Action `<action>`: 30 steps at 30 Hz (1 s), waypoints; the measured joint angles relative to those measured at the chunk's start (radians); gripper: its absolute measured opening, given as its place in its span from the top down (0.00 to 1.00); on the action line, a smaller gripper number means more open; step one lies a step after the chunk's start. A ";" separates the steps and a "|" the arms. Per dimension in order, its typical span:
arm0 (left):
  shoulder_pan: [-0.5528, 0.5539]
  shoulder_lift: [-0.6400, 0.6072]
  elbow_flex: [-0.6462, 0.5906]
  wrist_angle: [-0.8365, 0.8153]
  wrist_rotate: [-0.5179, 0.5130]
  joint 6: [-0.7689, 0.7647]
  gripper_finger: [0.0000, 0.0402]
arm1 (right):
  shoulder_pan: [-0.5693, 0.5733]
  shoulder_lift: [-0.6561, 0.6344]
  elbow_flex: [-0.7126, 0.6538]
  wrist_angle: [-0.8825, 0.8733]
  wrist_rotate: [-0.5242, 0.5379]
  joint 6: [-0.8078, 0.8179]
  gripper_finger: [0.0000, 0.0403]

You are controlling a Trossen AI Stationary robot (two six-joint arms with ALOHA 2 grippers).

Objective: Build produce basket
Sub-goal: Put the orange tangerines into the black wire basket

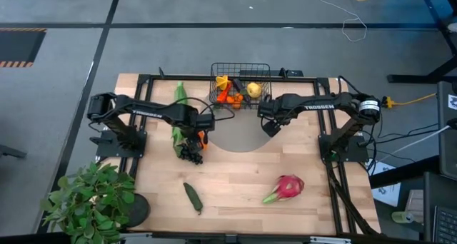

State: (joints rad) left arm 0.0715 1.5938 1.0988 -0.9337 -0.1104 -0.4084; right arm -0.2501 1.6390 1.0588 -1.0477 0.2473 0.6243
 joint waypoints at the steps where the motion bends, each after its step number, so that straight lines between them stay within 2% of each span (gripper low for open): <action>1: 0.000 0.009 0.000 0.000 0.000 0.000 0.61 | 0.000 0.000 0.000 0.000 -0.006 -0.001 0.31; 5: 0.000 0.042 0.000 0.003 -0.002 0.000 0.61 | 0.000 0.000 0.000 -0.001 -0.040 0.001 0.31; 19: 0.000 0.065 0.000 0.066 -0.004 0.001 0.61 | 0.003 0.000 -0.001 0.000 -0.040 0.000 0.31; 30: 0.000 0.065 0.000 0.127 -0.066 0.027 0.61 | 0.003 0.000 -0.001 0.000 -0.040 -0.001 0.31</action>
State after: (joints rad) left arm 0.0715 1.6592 1.0988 -0.8062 -0.1760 -0.3813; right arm -0.2474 1.6390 1.0580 -1.0481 0.2073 0.6235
